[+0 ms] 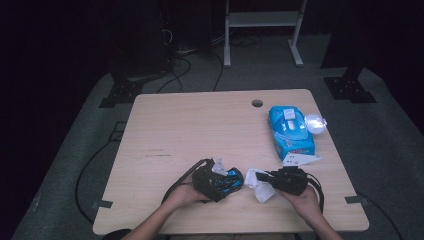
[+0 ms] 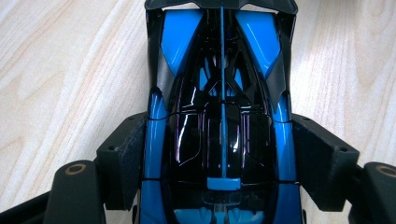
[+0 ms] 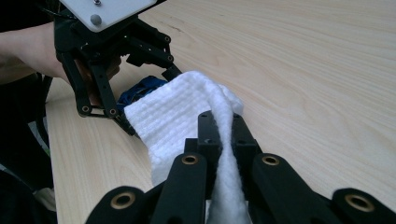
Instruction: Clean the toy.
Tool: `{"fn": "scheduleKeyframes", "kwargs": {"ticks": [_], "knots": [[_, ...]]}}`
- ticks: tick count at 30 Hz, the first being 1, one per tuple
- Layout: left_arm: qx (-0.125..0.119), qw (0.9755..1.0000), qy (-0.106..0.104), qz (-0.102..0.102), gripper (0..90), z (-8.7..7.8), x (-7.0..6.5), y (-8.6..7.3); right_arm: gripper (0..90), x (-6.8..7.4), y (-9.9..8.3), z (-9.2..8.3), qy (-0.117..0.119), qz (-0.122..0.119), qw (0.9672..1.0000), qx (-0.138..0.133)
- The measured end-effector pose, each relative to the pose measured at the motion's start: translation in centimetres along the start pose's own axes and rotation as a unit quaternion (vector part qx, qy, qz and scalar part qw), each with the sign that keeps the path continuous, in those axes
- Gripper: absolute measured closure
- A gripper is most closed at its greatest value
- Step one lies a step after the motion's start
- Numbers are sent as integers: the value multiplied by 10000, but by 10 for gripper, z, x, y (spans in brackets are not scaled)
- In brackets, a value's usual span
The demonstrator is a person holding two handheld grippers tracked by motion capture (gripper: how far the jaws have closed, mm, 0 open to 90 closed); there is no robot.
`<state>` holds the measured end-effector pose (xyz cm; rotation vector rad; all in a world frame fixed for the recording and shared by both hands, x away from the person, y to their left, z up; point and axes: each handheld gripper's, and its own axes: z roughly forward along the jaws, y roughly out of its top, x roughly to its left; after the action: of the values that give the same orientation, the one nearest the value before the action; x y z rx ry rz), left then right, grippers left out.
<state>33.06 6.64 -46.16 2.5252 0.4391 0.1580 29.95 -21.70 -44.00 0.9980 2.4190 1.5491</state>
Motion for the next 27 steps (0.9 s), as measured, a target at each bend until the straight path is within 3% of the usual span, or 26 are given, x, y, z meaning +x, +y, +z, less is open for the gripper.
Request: {"fn": "scheduleKeyframes", "kwargs": {"ticks": [8, 10, 14, 27], "knots": [[-18, 10000, 14, 4, 259, -2, 1, -1, 857, -1, 0, -1, 4, 31, 10000, -32], [-146, 9999, -19, -45, 275, -6, 2, 0, 857, -1, 0, -1, -1, 43, 10000, -40], [-98, 9999, -9, 43, 276, -7, 4, 1, 857, -2, 0, -1, 7, 69, 10000, -28], [-288, 9995, 8, -87, 277, -12, 11, 1, 857, -3, 0, -4, -27, 82, 9999, -98]]}}
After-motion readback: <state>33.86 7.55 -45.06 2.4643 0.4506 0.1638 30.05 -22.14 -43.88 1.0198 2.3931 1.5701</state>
